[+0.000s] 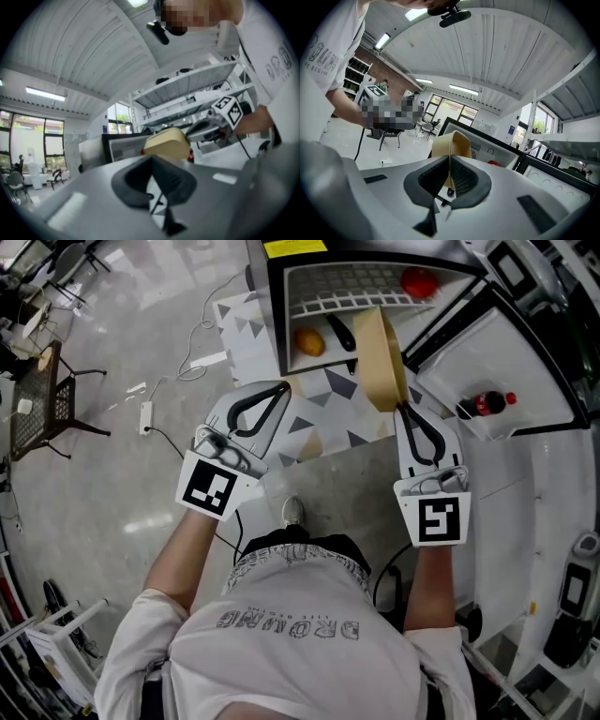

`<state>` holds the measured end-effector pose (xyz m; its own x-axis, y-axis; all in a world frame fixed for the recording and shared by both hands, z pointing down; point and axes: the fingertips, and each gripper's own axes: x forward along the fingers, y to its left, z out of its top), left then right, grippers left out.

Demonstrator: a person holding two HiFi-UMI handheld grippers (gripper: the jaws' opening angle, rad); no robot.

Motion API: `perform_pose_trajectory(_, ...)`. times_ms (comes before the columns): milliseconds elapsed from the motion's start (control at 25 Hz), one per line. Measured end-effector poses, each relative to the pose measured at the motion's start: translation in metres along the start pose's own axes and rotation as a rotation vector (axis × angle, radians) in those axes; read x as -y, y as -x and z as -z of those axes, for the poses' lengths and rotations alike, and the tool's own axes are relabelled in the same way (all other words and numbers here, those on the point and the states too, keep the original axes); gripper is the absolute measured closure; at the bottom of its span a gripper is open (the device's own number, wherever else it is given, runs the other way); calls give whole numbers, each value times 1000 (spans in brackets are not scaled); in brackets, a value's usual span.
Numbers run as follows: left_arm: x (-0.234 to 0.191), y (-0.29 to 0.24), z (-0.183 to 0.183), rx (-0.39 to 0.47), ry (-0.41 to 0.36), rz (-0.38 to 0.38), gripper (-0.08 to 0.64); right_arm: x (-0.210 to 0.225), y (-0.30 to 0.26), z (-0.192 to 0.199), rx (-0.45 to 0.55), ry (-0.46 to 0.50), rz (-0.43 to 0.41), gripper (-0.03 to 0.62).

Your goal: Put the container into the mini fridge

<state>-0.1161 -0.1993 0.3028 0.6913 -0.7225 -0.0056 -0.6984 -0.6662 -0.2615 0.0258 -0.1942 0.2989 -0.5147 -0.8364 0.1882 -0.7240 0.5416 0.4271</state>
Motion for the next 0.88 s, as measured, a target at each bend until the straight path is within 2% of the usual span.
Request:
perform_pose_trajectory(440,-28,-11,14,3,36,-22,554,22,-45,7,-38,83,0,580)
perform_pose_trajectory(880,-30,-40,17,-10,35,-71,554,59,-94,29,-64,216,-67,580)
